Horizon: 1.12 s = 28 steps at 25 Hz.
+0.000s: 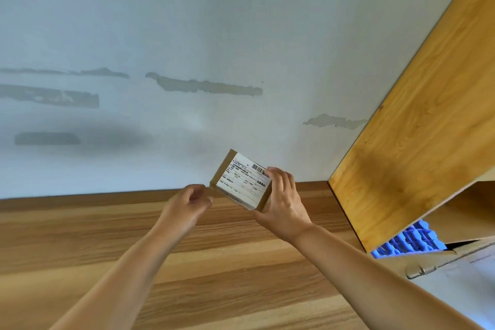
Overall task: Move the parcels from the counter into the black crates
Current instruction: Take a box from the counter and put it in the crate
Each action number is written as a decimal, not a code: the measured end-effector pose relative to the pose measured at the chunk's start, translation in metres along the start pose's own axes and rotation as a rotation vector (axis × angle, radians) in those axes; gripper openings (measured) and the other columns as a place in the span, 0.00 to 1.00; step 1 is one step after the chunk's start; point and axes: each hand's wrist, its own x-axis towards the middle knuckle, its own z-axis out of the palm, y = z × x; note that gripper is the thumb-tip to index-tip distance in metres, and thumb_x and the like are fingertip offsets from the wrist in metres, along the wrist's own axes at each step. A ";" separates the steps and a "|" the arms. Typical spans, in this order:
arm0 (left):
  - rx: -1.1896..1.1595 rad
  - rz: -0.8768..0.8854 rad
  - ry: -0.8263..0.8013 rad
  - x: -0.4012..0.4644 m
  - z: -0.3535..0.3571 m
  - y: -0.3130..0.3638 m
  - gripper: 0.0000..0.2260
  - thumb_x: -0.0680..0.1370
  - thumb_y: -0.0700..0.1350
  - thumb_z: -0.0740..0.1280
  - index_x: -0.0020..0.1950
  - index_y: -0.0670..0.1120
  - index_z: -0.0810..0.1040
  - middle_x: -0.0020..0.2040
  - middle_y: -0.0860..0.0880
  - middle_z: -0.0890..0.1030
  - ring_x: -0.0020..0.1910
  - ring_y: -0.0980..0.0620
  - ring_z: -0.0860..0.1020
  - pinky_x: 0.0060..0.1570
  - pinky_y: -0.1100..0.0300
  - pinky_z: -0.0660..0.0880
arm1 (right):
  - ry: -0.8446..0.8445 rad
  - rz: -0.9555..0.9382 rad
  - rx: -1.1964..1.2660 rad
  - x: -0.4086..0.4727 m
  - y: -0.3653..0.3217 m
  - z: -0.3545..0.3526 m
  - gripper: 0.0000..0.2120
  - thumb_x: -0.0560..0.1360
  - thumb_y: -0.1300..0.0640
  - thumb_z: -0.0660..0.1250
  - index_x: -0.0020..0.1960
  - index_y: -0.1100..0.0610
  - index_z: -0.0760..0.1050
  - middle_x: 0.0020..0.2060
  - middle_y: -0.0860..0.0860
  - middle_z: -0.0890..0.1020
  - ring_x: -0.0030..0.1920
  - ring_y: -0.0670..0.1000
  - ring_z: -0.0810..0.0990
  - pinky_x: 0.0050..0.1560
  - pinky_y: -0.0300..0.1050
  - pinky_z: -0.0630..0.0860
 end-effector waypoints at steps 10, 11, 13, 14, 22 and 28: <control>-0.432 -0.017 0.014 -0.048 -0.136 -0.021 0.21 0.76 0.49 0.70 0.67 0.46 0.73 0.60 0.53 0.79 0.55 0.51 0.77 0.53 0.59 0.69 | 0.183 -0.383 -0.062 0.016 -0.137 0.003 0.38 0.63 0.56 0.75 0.68 0.60 0.61 0.66 0.57 0.69 0.67 0.53 0.65 0.66 0.37 0.64; -0.456 -0.018 0.019 -0.053 -0.148 -0.025 0.23 0.75 0.51 0.71 0.67 0.46 0.73 0.60 0.53 0.79 0.55 0.50 0.77 0.56 0.57 0.70 | 0.188 -0.411 -0.058 0.017 -0.149 0.005 0.37 0.63 0.56 0.75 0.67 0.61 0.62 0.65 0.57 0.69 0.67 0.53 0.65 0.66 0.36 0.63; -0.497 -0.016 0.014 -0.061 -0.165 -0.032 0.26 0.71 0.54 0.74 0.66 0.47 0.74 0.59 0.53 0.81 0.57 0.51 0.78 0.63 0.51 0.71 | 0.187 -0.458 -0.051 0.017 -0.166 0.009 0.36 0.63 0.56 0.74 0.67 0.61 0.63 0.65 0.57 0.69 0.67 0.53 0.66 0.67 0.35 0.61; -0.526 -0.015 0.015 -0.067 -0.175 -0.035 0.26 0.70 0.53 0.75 0.65 0.47 0.75 0.58 0.53 0.82 0.58 0.50 0.78 0.64 0.50 0.71 | 0.185 -0.476 -0.048 0.017 -0.176 0.011 0.36 0.64 0.56 0.74 0.67 0.61 0.62 0.66 0.56 0.69 0.67 0.53 0.65 0.67 0.35 0.61; -0.586 0.002 0.087 -0.111 -0.214 -0.053 0.33 0.58 0.59 0.77 0.58 0.46 0.80 0.52 0.49 0.85 0.56 0.49 0.81 0.65 0.51 0.71 | 0.130 -0.594 0.015 0.012 -0.222 0.016 0.41 0.65 0.54 0.75 0.72 0.60 0.58 0.67 0.56 0.68 0.69 0.52 0.64 0.70 0.38 0.61; -0.638 0.018 0.212 -0.155 -0.216 -0.058 0.31 0.57 0.56 0.76 0.55 0.42 0.81 0.51 0.47 0.85 0.54 0.49 0.82 0.61 0.56 0.75 | -0.051 -0.538 0.117 -0.001 -0.232 0.023 0.54 0.66 0.49 0.76 0.77 0.52 0.42 0.73 0.51 0.59 0.73 0.48 0.56 0.70 0.37 0.55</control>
